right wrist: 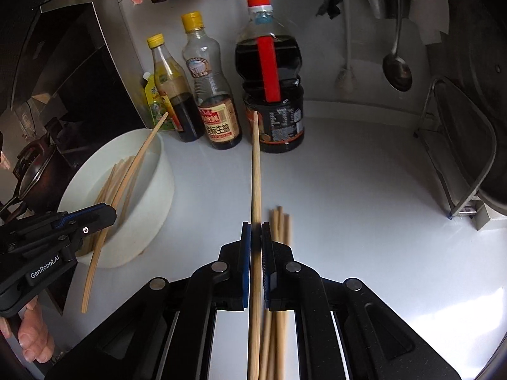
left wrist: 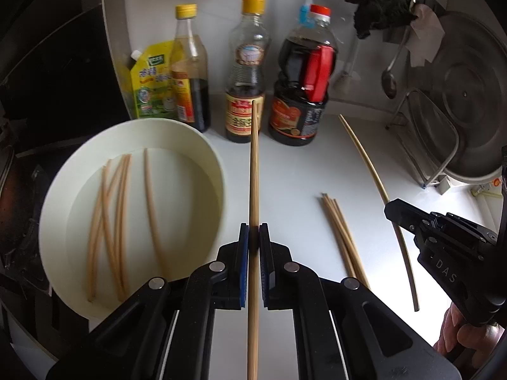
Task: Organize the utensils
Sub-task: 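Carry the left tool's chopstick to the basin while the right tool carries its own, then lower and open the left tool in the basin while the right tool releases its chopstick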
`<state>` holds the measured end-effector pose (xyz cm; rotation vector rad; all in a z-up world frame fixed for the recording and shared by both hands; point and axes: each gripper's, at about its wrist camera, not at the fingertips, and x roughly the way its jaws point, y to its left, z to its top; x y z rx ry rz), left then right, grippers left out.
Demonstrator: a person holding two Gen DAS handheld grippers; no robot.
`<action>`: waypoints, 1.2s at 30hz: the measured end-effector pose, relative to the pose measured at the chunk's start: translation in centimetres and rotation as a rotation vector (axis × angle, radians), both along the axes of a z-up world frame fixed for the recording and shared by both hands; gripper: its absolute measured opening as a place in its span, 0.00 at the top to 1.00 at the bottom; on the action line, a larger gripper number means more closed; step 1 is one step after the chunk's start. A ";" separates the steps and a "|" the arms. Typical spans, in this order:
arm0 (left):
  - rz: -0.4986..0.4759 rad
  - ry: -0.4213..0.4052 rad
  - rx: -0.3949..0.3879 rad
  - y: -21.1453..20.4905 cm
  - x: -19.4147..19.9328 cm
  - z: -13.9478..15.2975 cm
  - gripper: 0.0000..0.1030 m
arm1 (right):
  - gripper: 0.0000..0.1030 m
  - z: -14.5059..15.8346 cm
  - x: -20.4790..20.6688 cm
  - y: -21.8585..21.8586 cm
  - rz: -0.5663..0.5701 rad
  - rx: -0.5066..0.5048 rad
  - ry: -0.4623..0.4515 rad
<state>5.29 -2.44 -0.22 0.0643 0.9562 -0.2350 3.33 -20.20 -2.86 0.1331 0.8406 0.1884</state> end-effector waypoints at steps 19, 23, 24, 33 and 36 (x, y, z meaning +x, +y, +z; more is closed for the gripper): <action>0.171 0.043 0.042 14.9 7.3 -1.0 0.93 | 0.94 0.3 9.7 17.2 0.178 0.096 0.087; 0.163 0.084 0.043 15.5 8.3 -2.7 0.93 | 0.94 -0.9 10.8 19.3 0.192 0.067 0.123; 0.161 0.095 0.041 15.6 8.7 -3.1 0.93 | 0.94 -1.2 11.1 19.6 0.193 0.062 0.135; 0.176 0.159 0.035 16.7 10.0 -5.7 0.93 | 0.94 -3.8 12.6 21.3 0.196 0.028 0.223; 0.178 0.169 0.037 16.9 10.0 -6.2 0.93 | 0.94 -4.2 12.8 21.7 0.197 0.025 0.234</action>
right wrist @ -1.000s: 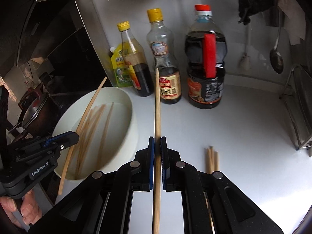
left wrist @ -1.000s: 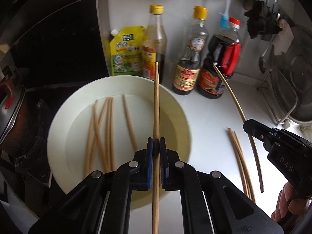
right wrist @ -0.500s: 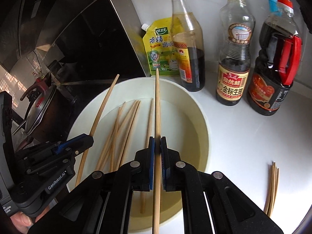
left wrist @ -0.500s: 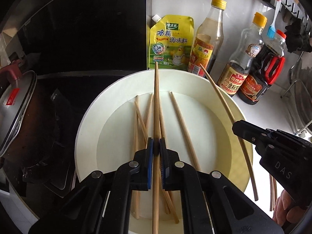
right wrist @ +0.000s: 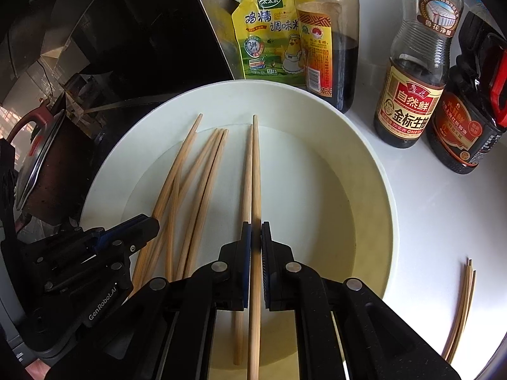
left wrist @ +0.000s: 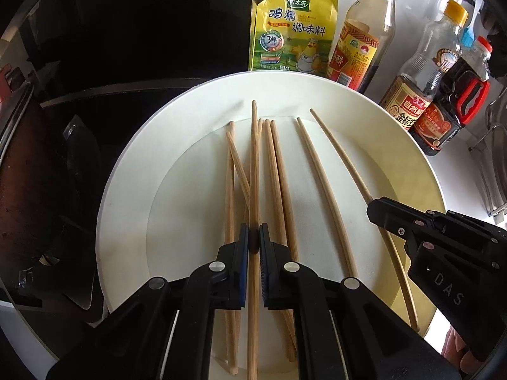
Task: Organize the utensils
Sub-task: 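Lower and open the left tool in the basin while the right tool releases its chopstick, then move both open tools back toward the remaining chopsticks on the counter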
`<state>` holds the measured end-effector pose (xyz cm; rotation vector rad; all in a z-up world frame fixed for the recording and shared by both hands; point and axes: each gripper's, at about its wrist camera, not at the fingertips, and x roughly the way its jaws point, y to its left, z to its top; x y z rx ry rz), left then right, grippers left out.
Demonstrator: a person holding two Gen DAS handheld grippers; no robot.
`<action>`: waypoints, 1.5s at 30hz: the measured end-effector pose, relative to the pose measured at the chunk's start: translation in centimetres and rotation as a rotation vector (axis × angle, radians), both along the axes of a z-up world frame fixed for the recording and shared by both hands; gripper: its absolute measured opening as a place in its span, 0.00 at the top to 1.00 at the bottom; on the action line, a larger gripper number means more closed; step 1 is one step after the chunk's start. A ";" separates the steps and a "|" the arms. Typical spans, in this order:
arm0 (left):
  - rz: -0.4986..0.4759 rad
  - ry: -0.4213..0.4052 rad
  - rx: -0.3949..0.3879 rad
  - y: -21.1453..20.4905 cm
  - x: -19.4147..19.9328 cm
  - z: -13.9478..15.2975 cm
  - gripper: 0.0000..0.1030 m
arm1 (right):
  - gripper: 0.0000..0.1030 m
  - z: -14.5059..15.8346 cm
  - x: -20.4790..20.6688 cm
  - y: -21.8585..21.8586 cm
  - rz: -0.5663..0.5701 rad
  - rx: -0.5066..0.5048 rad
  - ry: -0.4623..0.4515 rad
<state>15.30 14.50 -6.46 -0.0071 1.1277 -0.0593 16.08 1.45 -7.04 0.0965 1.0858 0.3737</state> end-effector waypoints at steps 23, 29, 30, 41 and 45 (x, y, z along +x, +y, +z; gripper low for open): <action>0.034 -0.048 0.012 1.4 -0.5 1.1 0.54 | 0.75 0.5 0.0 -0.1 -0.002 -0.021 -0.019; 0.050 -0.072 0.013 1.9 -1.4 2.0 0.46 | 0.72 1.4 -1.1 -0.7 -0.011 -0.018 -0.040; 0.053 -0.073 0.013 2.0 -1.6 2.1 0.43 | 0.71 1.6 -1.2 -0.7 -0.010 -0.019 -0.045; 0.083 -0.107 0.025 2.3 -4.5 3.7 0.37 | 0.59 3.5 -4.0 -0.9 -0.001 -0.027 -0.101; 0.089 -0.113 0.033 2.1 -5.5 4.1 0.36 | 0.54 4.2 -5.3 -1.4 -0.001 -0.023 -0.115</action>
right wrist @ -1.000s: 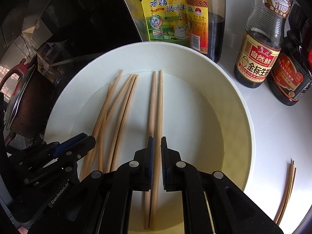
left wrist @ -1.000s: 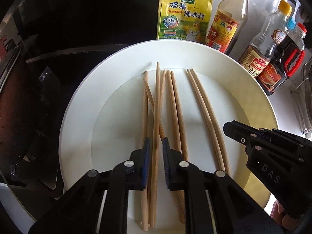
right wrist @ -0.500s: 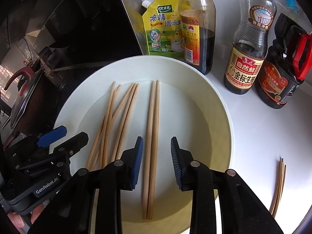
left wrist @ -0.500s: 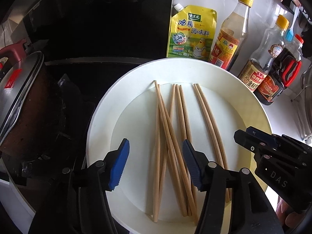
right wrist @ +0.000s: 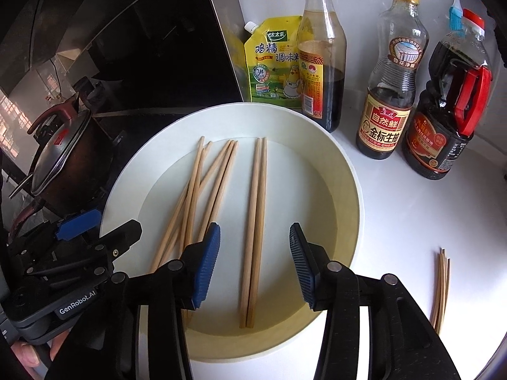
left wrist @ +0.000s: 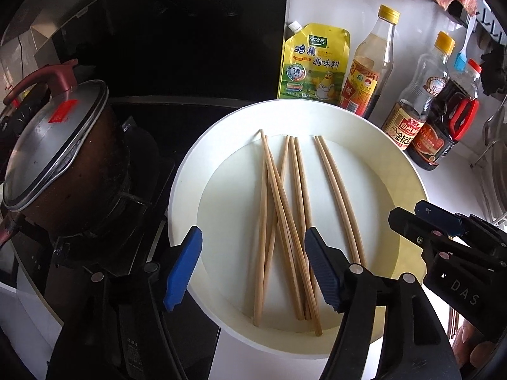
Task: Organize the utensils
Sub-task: 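Move both open tools back toward the remaining chopsticks on the counter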
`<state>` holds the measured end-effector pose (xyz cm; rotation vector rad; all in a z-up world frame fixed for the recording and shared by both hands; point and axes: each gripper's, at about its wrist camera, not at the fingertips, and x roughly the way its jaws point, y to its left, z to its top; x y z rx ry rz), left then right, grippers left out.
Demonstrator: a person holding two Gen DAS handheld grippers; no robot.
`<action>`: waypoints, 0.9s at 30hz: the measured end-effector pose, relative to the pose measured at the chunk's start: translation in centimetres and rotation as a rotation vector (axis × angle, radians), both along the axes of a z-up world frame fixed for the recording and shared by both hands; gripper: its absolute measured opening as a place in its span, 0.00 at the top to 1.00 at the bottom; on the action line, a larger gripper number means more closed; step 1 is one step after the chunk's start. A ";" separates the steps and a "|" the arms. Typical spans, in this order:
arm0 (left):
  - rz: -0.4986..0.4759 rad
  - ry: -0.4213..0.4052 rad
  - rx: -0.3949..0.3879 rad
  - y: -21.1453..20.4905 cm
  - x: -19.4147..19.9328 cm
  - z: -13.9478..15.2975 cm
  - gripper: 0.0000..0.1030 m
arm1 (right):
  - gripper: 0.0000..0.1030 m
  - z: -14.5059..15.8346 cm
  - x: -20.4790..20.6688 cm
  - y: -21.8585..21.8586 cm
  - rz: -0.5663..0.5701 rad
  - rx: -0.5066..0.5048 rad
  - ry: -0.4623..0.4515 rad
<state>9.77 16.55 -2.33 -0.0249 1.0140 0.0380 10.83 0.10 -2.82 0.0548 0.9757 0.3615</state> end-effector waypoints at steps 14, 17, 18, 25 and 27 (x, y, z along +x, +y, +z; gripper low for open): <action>-0.034 -0.003 0.007 -2.9 -3.5 0.8 0.32 | 0.51 0.8 -3.9 -3.6 -0.053 0.009 -0.030; -0.051 -0.001 0.008 -4.0 -4.3 0.7 0.29 | 0.51 0.6 -4.7 -4.9 -0.078 0.013 -0.027; -0.058 0.001 0.009 -4.4 -4.5 0.8 0.29 | 0.50 0.5 -5.0 -5.3 -0.087 0.015 -0.025; -0.116 0.003 -0.005 -7.8 -5.8 0.8 0.25 | 0.48 0.0 -6.9 -9.0 -0.142 0.004 -0.016; -0.132 0.008 -0.015 -8.9 -6.2 0.7 0.25 | 0.48 -0.2 -7.5 -10.1 -0.158 0.001 -0.013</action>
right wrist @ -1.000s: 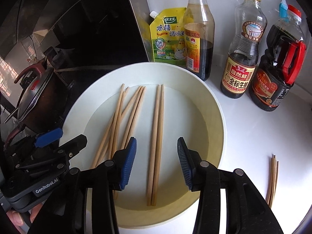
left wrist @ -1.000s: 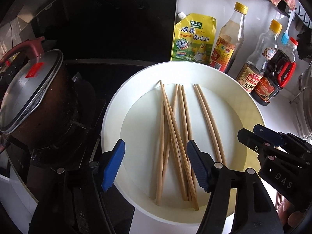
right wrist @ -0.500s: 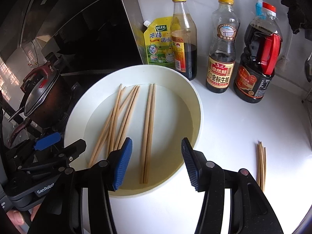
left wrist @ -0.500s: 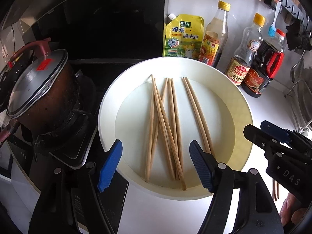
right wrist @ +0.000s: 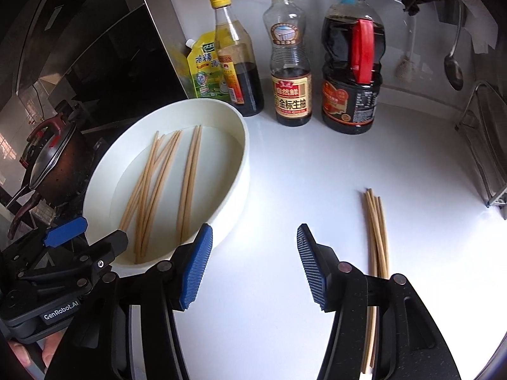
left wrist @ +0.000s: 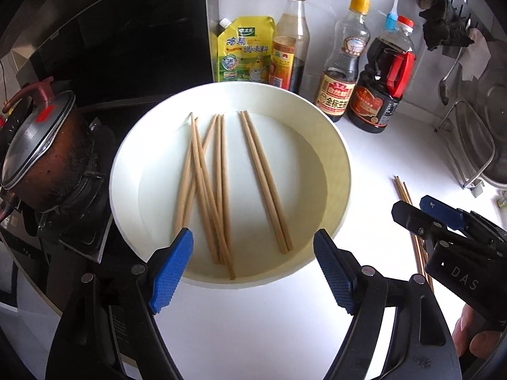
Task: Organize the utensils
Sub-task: 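Move both open tools back toward the remaining chopsticks on the counter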
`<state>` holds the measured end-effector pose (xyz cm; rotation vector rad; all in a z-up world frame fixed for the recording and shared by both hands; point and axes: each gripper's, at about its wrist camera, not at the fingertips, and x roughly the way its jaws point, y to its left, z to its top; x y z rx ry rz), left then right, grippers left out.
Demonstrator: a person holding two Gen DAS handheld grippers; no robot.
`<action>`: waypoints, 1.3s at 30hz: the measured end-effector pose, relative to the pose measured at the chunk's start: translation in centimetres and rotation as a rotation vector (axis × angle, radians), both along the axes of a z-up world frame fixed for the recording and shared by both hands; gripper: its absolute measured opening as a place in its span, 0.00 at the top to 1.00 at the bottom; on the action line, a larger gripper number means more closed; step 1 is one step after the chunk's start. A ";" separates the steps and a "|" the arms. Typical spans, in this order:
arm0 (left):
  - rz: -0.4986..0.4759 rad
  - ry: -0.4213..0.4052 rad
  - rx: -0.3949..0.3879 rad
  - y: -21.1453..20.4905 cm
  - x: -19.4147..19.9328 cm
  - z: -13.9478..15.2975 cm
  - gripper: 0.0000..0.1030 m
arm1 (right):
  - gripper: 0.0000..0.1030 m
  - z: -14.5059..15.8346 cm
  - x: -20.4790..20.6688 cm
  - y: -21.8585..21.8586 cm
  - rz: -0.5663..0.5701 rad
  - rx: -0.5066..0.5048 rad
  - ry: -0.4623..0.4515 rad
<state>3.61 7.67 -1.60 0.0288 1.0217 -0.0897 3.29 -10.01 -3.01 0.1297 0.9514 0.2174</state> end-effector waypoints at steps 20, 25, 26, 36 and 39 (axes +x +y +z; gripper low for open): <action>-0.147 0.051 -0.057 -11.8 -2.0 -2.9 0.17 | 0.42 -5.1 -4.8 -14.6 -0.194 -0.111 0.063; -0.143 0.065 -0.040 -13.6 -2.0 -4.4 0.16 | 0.42 -6.6 -4.7 -15.7 -0.174 -0.123 0.070; -0.139 0.071 -0.040 -13.8 -2.0 -4.7 0.16 | 0.42 -6.9 -4.6 -15.6 -0.166 -0.127 0.068; -0.119 0.105 -0.011 -14.8 -1.8 -7.1 0.15 | 0.42 -9.5 -3.3 -15.8 -0.120 -0.103 0.077; -0.111 0.112 -0.002 -14.7 -1.6 -7.5 0.15 | 0.42 -9.8 -3.1 -15.7 -0.109 -0.102 0.076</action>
